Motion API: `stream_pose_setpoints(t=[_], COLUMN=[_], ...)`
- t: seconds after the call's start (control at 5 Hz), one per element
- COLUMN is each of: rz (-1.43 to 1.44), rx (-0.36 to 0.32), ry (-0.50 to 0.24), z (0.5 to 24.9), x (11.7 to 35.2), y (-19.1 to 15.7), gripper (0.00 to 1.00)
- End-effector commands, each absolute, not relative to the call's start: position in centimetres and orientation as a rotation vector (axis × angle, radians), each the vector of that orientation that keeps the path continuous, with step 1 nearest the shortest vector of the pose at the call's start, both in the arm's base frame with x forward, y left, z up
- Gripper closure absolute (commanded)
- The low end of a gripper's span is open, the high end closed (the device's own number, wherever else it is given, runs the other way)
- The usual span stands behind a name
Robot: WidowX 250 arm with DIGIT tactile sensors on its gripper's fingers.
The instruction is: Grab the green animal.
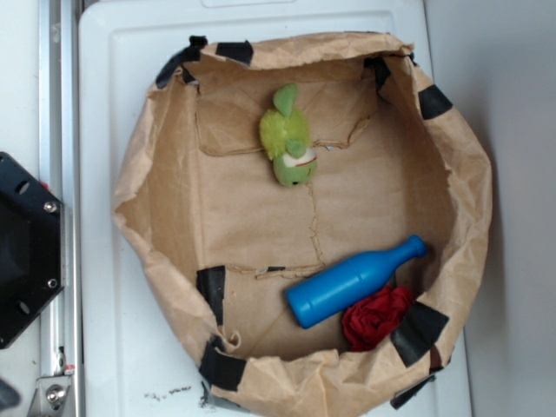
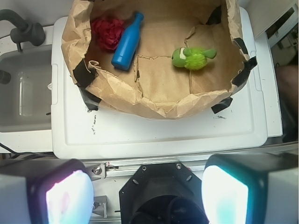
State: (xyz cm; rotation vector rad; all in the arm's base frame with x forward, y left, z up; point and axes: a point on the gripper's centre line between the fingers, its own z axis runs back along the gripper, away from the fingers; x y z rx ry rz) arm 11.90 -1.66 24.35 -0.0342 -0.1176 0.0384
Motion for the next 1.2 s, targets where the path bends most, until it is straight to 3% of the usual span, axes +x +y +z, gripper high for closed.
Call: stream_pose_setpoints(t=[0.0,0.2,0.4,0.8,1.0], rz=[0.038,0.115,0.153,0.218,0.185], rx=[-0.034,-0.007,-0.017,-0.003,-0.012], ry=[-0.118,-0.146,-0.114,-0.125,-0.155], z=[24.4,24.5,24.4,21.3,20.5], x=[11.9,12.8,14.5,24.4,29.5], y=[-1.7,-0.2,0.9,4.7,4.4], gripper=[0.00,0.00,0.00,0.00,0.00])
